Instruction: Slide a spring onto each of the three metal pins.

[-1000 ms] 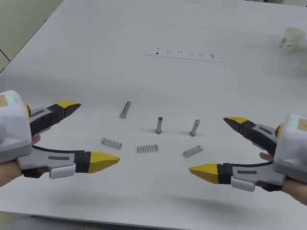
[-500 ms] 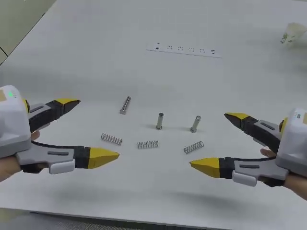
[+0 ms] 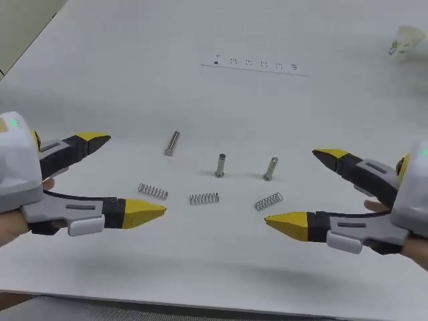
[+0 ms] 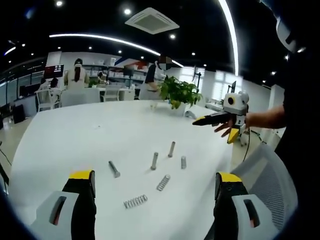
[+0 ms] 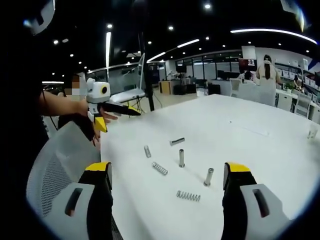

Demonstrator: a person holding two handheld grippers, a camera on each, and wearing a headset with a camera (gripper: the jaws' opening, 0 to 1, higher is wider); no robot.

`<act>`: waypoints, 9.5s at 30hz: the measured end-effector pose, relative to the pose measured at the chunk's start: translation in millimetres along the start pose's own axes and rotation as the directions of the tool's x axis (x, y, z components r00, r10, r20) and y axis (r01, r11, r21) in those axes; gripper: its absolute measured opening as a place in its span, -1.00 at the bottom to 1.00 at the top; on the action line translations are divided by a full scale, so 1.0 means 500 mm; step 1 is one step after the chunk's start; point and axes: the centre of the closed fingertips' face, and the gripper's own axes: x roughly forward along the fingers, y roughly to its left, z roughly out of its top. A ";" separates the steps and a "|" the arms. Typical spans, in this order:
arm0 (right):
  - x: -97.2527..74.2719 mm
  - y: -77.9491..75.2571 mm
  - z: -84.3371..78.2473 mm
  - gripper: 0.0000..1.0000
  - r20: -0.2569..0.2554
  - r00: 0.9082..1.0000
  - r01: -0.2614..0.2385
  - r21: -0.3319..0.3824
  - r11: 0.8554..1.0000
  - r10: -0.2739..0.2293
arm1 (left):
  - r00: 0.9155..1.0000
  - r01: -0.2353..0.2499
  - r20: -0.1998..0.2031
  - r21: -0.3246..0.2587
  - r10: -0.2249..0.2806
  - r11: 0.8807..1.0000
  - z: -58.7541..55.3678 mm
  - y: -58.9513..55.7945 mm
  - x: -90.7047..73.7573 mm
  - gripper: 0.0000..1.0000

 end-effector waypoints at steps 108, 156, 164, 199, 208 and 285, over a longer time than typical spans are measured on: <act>-0.057 -0.013 -0.080 0.65 -0.081 0.995 0.074 0.103 0.992 -0.066 | 0.862 -0.236 -0.503 -0.298 0.058 0.925 -0.062 0.239 0.264 -0.59; -0.074 -0.035 -0.089 0.62 -0.094 0.991 0.109 0.116 0.987 -0.099 | 0.757 -0.343 -0.647 -0.278 0.089 0.897 -0.127 0.248 0.302 -0.99; -0.074 -0.035 -0.086 0.62 -0.093 0.991 0.111 0.112 0.988 -0.100 | 0.768 -0.349 -0.634 -0.287 0.096 0.892 -0.125 0.241 0.300 -1.00; -0.041 -0.021 -0.070 0.59 -0.105 0.993 0.053 0.072 0.996 -0.045 | 0.889 -0.314 -0.439 -0.371 0.133 0.874 -0.101 0.223 0.252 -1.00; -0.034 -0.015 -0.067 0.59 -0.113 0.993 0.036 0.061 0.997 -0.029 | 0.916 -0.288 -0.370 -0.346 0.152 0.893 -0.089 0.209 0.243 -1.00; -0.033 0.009 -0.065 0.64 -0.132 0.991 0.016 0.020 1.000 -0.013 | 0.983 -0.153 -0.096 0.008 0.154 0.988 -0.059 0.131 0.169 -0.88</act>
